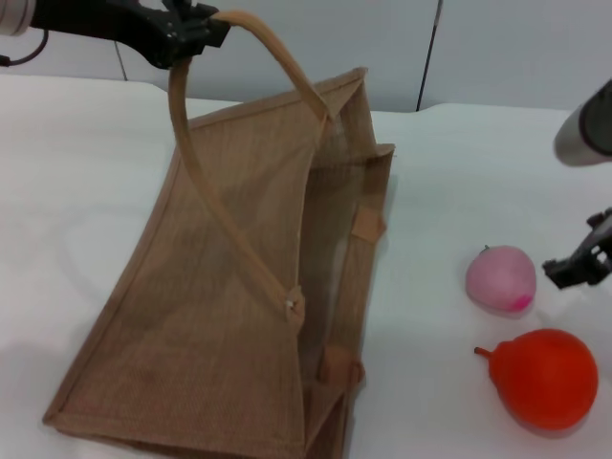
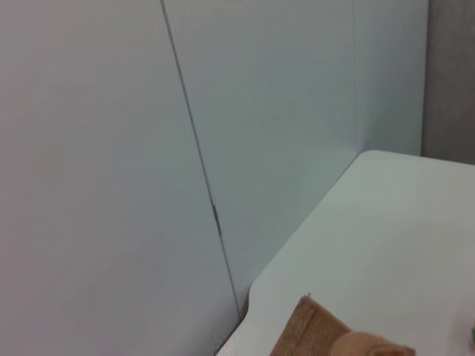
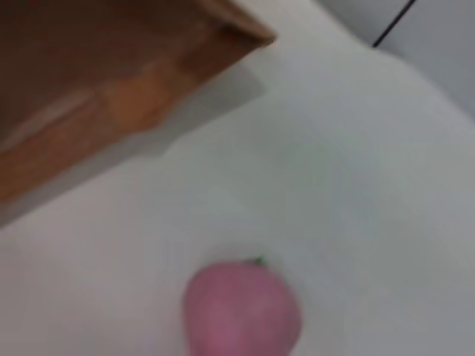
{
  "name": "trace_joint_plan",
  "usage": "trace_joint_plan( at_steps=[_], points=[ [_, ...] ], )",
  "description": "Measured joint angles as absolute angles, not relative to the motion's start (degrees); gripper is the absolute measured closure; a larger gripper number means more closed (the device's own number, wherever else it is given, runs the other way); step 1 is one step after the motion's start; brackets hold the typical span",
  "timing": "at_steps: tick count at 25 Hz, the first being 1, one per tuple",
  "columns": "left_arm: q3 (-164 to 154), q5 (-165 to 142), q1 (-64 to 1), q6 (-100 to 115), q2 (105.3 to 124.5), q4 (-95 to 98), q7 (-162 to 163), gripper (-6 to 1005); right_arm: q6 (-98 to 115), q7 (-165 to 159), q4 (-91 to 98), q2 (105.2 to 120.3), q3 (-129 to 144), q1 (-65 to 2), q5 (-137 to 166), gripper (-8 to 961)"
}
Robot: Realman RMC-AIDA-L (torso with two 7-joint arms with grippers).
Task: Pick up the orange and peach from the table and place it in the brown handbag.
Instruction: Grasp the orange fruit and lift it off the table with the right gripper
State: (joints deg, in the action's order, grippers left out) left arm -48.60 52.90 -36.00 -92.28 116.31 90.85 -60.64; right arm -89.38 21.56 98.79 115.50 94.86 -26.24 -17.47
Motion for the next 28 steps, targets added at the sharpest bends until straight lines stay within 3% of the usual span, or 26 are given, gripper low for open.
trace_joint_plan(
  at_steps=[12,28],
  points=[
    [-48.6,50.2,-35.8,-92.0,116.1,90.0,-60.6,875,-101.4,18.5,102.3,115.34,99.6,-30.7,-21.6,191],
    [-48.6,48.8,-35.7,-91.4,116.09,87.8,-60.7,877,-106.6,17.9,100.0,115.48,101.9,-31.1,-22.9,192]
  ],
)
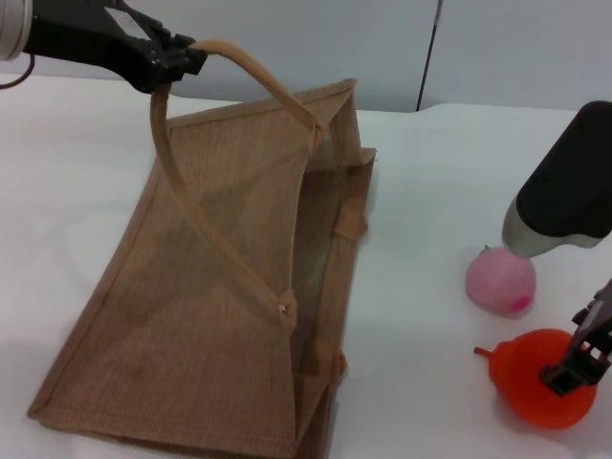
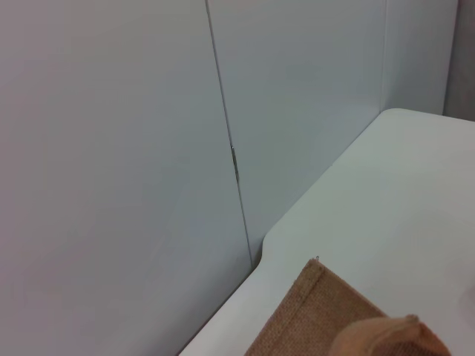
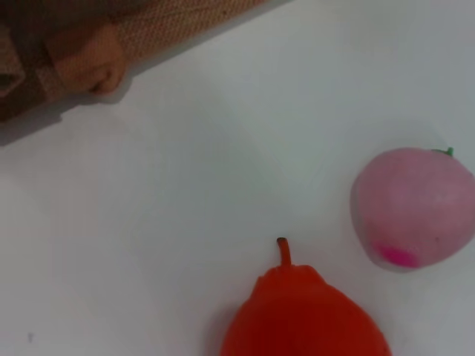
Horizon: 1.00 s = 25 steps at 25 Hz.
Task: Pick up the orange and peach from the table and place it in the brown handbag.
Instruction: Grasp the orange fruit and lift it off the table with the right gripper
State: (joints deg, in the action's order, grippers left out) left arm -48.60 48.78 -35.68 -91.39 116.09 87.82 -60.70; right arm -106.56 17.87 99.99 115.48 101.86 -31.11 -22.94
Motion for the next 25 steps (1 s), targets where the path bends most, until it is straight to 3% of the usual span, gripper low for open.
trace_joint_plan(
  at_steps=[25],
  points=[
    [-48.6,48.9,-35.8,-89.5,116.19,83.5,-61.3,876,-102.0,19.8,89.6,115.66,102.0,-34.4,-23.8,199]
  ],
)
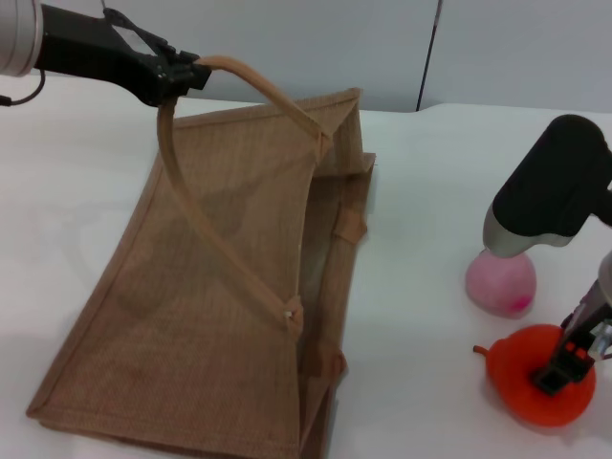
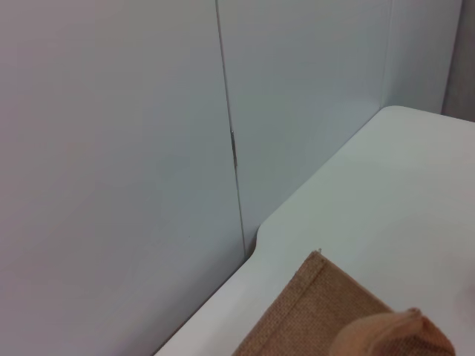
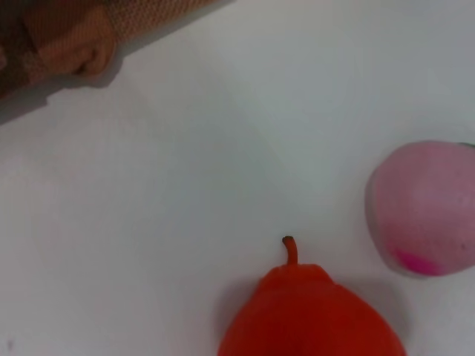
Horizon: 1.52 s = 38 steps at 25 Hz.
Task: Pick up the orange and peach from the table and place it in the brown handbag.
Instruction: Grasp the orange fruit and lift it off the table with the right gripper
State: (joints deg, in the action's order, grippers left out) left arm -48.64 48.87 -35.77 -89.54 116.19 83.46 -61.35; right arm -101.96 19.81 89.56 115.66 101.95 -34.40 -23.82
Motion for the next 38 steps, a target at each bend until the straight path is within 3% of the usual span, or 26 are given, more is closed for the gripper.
trace_joint_plan(
  at_steps=[10,21,38],
  points=[
    [-48.7,48.8,-35.7,-89.3,116.19,83.2,-61.4,875,-100.7,20.6,85.2,115.69,101.4,-35.5,-23.8,204],
    [-48.6,48.8,-35.7,-89.1,116.11,81.8,-61.9,874,-100.2,20.4,82.1,115.75,98.9,-36.8,-23.8,539],
    [-48.6,48.8,-35.5,-88.4,116.1,80.2,-62.1,873,-99.9,20.6,82.7,115.61,98.1,-37.8,-23.3,679]
  ],
)
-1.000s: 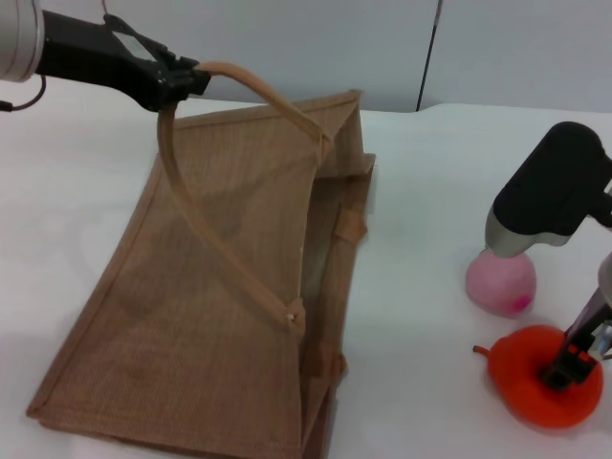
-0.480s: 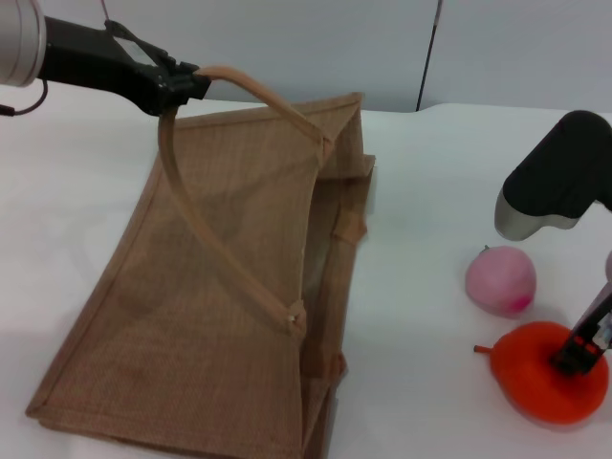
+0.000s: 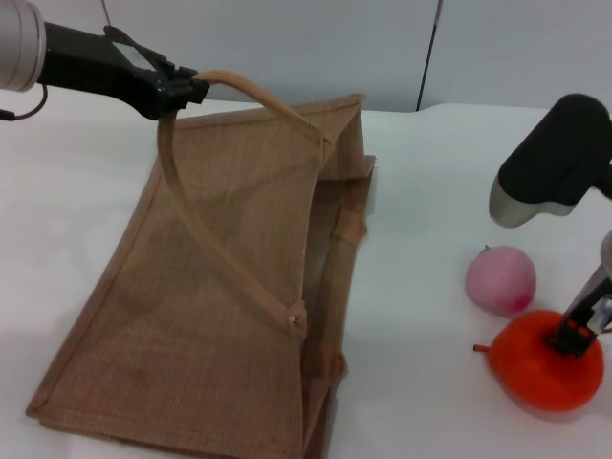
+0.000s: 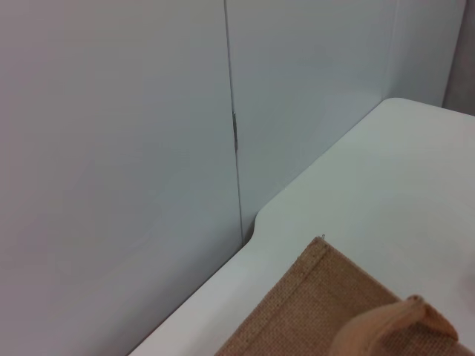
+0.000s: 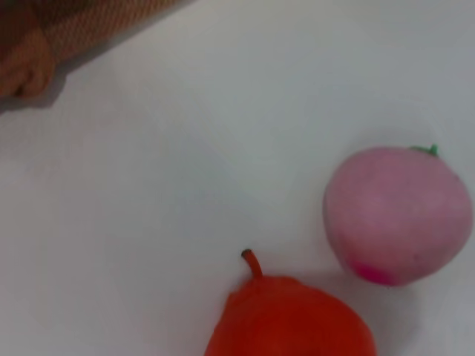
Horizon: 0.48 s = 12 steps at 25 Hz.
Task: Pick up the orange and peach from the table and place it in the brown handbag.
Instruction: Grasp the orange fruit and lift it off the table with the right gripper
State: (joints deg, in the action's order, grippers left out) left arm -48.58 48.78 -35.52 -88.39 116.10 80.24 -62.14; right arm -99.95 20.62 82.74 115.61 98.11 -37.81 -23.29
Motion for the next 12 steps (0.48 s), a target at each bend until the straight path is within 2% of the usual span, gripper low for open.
trace_joint_plan(
  at_steps=[12],
  points=[
    [-47.8,49.0,-35.3,-88.3,116.1,80.9,-62.1,872,-100.3,20.9,85.5,115.38,95.8,-37.8,-21.7,783]
  ],
)
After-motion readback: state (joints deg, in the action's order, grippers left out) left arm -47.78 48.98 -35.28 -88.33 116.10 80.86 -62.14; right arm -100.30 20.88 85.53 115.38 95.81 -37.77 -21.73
